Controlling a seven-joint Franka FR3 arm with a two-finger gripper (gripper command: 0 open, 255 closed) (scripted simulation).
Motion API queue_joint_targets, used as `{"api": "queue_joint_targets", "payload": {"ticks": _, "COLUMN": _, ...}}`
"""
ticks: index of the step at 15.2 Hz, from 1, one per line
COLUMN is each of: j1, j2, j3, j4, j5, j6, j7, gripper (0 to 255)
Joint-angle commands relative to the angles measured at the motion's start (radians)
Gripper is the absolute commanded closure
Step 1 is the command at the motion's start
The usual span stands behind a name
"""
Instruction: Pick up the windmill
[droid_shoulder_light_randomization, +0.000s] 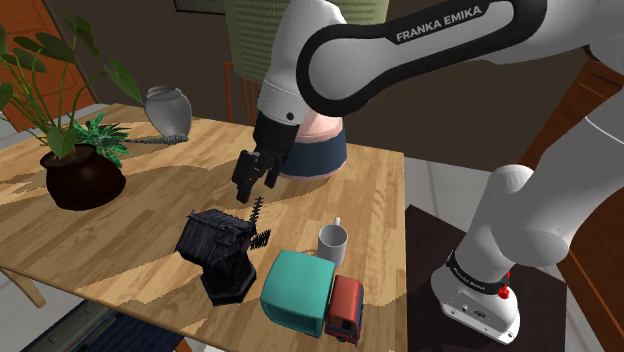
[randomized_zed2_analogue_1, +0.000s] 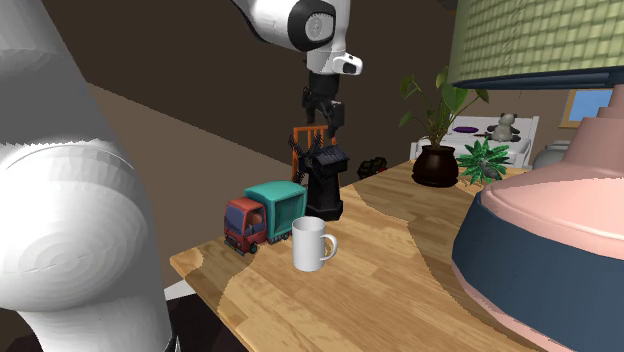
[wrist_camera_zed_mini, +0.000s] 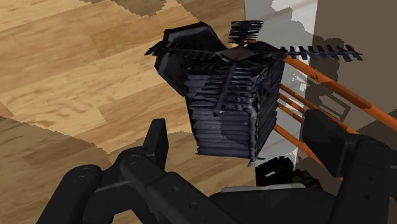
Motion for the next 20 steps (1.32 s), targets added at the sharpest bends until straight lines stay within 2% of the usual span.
{"api": "queue_joint_targets", "payload": {"ticks": 1, "j1": 0.003, "j2": 0.009, "j3": 0.002, "j4": -0.019, "j5": 0.008, "j6": 0.028, "j7": -0.01, "gripper": 0}}
{"api": "queue_joint_targets", "payload": {"ticks": 6, "j1": 0.007, "j2": 0.026, "j3": 0.006, "j4": -0.051, "j5": 0.019, "j6": 0.076, "j7": -0.026, "gripper": 0}}
{"api": "queue_joint_targets", "payload": {"ticks": 7, "j1": 0.007, "j2": 0.024, "j3": 0.006, "j4": -0.052, "j5": 0.019, "j6": 0.075, "j7": -0.026, "gripper": 255}}
{"api": "queue_joint_targets", "payload": {"ticks": 16, "j1": 0.007, "j2": 0.026, "j3": 0.006, "j4": -0.051, "j5": 0.019, "j6": 0.076, "j7": -0.026, "gripper": 255}}
{"api": "queue_joint_targets", "payload": {"ticks": 20, "j1": 0.002, "j2": 0.007, "j3": 0.002, "j4": -0.015, "j5": 0.006, "j6": 0.023, "j7": -0.008, "gripper": 255}}
